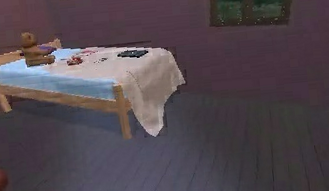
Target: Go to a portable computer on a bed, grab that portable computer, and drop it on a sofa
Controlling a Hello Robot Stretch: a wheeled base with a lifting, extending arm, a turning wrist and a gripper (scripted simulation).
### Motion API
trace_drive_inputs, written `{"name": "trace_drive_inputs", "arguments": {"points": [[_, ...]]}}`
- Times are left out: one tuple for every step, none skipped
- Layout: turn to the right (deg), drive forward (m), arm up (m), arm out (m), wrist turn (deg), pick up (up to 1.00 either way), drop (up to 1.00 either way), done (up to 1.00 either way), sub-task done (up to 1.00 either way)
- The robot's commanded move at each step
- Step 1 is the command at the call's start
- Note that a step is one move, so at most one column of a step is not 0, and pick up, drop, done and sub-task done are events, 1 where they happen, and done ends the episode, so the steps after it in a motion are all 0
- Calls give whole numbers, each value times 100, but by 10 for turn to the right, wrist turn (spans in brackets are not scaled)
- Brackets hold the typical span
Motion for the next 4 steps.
{"name": "trace_drive_inputs", "arguments": {"points": [[0, 100, 0, 0, 0, 0, 0, 0, 0], [-30, 0, 0, 0, 0, 0, 0, 0, 0], [0, 35, 0, 0, 0, 0, 0, 0, 0], [450, 0, 0, 0, 0, 0, 0, 0, 0]]}}
